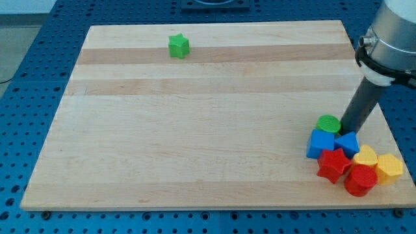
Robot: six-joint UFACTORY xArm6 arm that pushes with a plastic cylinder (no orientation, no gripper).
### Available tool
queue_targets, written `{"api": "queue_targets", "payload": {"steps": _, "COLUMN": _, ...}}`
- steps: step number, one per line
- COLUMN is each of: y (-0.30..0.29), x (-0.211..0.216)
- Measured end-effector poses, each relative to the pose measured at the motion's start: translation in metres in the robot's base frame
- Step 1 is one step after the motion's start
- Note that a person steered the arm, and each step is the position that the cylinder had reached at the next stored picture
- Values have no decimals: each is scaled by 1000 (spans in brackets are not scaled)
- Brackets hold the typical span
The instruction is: Slide the green star a bit down and right
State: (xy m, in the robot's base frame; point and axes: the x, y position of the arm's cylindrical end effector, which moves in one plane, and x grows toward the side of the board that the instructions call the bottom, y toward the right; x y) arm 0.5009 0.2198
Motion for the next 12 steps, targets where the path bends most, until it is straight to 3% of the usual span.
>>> {"api": "queue_targets", "payload": {"steps": 3, "y": -76, "x": -72}}
{"api": "queue_targets", "payload": {"steps": 4, "y": -166, "x": -67}}
{"api": "queue_targets", "payload": {"steps": 5, "y": -254, "x": -93}}
{"api": "queue_targets", "payload": {"steps": 7, "y": -387, "x": -206}}
{"api": "queue_targets", "payload": {"steps": 8, "y": -413, "x": -262}}
{"api": "queue_targets", "payload": {"steps": 9, "y": -378, "x": -275}}
{"api": "queue_targets", "payload": {"steps": 11, "y": -316, "x": -238}}
{"api": "queue_targets", "payload": {"steps": 12, "y": -305, "x": -251}}
